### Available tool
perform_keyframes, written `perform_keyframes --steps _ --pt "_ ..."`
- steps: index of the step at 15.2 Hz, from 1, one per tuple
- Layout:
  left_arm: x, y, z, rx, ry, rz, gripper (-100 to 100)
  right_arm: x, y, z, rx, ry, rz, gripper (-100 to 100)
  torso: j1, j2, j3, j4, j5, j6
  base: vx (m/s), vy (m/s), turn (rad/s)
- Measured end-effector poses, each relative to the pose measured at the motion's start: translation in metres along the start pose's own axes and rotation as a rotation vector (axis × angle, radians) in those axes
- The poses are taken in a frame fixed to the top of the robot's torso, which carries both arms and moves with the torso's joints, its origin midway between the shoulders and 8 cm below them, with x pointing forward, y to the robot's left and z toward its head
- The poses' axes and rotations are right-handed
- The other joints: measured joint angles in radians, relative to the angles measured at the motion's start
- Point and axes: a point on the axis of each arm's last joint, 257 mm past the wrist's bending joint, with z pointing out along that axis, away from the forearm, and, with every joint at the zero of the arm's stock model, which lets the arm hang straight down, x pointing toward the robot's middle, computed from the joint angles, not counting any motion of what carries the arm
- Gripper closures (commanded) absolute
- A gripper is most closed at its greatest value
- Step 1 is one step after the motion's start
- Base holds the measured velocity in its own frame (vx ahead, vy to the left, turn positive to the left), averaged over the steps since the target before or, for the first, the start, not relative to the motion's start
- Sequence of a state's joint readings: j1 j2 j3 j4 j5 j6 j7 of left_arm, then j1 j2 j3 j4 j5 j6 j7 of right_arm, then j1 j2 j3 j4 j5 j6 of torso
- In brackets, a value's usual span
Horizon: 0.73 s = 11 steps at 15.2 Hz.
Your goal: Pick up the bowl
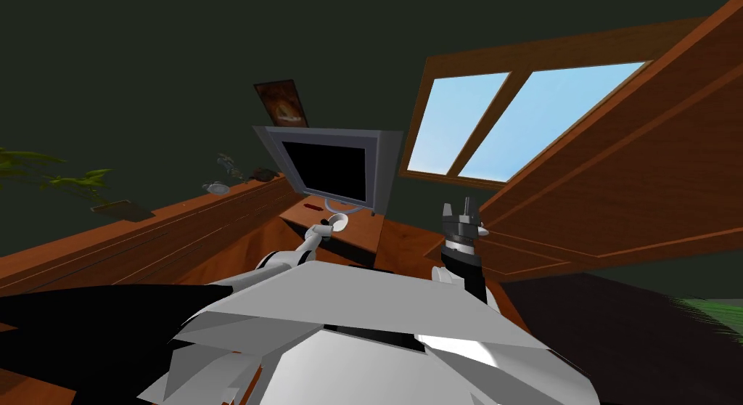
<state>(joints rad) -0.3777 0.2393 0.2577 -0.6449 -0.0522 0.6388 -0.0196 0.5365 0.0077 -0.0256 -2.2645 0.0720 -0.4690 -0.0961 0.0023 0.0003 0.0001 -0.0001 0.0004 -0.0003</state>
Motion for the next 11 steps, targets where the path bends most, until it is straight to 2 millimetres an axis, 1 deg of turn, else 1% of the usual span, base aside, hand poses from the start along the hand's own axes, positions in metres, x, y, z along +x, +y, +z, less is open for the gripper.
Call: perform_keyframes --steps 1,2,4,6,7,9,11 --pt "-0.001 0.001 0.001 0.002 0.000 -0.002 100 0.000 0.000 0.000 0.000 0.000 0.000 0 0.000 0.000 0.000 0.000 0.000 0.000 0.000 0.009 -0.003" --pt "-0.001 0.000 0.001 0.004 -0.001 -0.002 100 0.000 0.000 0.000 0.000 0.000 0.000 0 -0.001 0.000 0.000 0.000 0.000 0.000 0.002 0.010 -0.028" --pt "-0.002 -0.013 -0.002 0.027 -0.003 -0.001 100 0.000 0.000 0.000 0.000 0.000 0.000 0 0.000 0.002 -0.002 -0.006 0.003 -0.004 0.000 0.005 -0.013" --pt "-0.002 -0.012 -0.002 0.025 -0.003 0.001 100 0.000 0.000 0.000 0.000 0.000 0.000 0 0.000 0.001 -0.002 -0.005 0.003 -0.004 0.006 -0.001 0.000" --pt "-0.001 -0.007 0.000 0.022 -0.004 0.000 100 0.000 0.000 0.000 0.000 0.000 0.000 0 0.000 0.001 -0.003 -0.007 0.004 -0.005 -0.006 -0.023 0.066" --pt "0.001 -0.006 -0.002 0.017 -0.002 0.000 100 0.000 0.000 0.000 0.000 0.000 0.000 0 0.000 0.001 -0.004 -0.009 0.005 -0.006 -0.003 -0.031 0.089" --pt "0.003 -0.008 -0.004 0.009 0.002 0.005 100 0.000 0.000 0.000 0.000 0.000 0.000 0 0.000 0.001 -0.004 -0.008 0.005 -0.006 -0.002 -0.026 0.076"
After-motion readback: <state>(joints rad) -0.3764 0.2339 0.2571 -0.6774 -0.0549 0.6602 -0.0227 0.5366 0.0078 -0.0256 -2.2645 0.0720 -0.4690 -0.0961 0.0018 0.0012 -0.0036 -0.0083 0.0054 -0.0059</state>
